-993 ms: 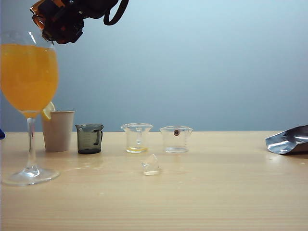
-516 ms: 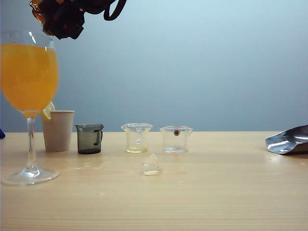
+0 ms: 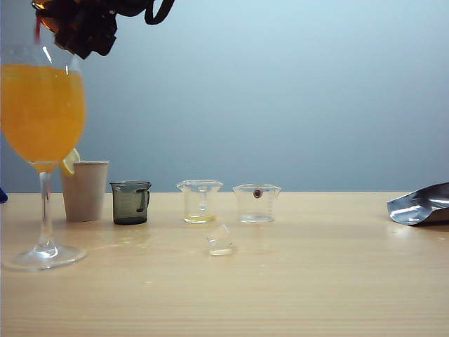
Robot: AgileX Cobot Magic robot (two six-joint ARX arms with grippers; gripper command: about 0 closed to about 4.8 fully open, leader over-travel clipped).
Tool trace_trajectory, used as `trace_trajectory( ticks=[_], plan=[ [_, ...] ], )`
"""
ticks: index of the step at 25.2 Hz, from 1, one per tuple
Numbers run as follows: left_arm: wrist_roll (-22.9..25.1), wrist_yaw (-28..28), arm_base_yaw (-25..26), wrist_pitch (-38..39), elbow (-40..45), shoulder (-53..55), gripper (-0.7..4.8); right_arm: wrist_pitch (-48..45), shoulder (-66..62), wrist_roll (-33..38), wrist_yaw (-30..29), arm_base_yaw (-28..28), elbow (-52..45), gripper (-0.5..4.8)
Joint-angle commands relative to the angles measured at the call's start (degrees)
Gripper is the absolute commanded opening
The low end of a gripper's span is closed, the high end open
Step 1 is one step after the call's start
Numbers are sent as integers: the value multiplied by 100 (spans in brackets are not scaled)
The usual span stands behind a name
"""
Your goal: Pick up the fourth measuring cup from the left, pour the grenadine inside into the goblet, and finally put the measuring cup back in its original place.
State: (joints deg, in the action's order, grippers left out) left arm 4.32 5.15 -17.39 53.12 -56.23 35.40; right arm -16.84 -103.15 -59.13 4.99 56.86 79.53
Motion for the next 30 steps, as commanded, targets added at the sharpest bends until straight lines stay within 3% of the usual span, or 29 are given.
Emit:
trace_trajectory(
  ticks=[1,30],
  plan=[
    [20,20,7,7,-7,-11,-5,-188,52,-160,70,9,39,138],
    [20,7,7,7,-7,-11,-5,-409,52,-890,155,72,39,138]
  ],
)
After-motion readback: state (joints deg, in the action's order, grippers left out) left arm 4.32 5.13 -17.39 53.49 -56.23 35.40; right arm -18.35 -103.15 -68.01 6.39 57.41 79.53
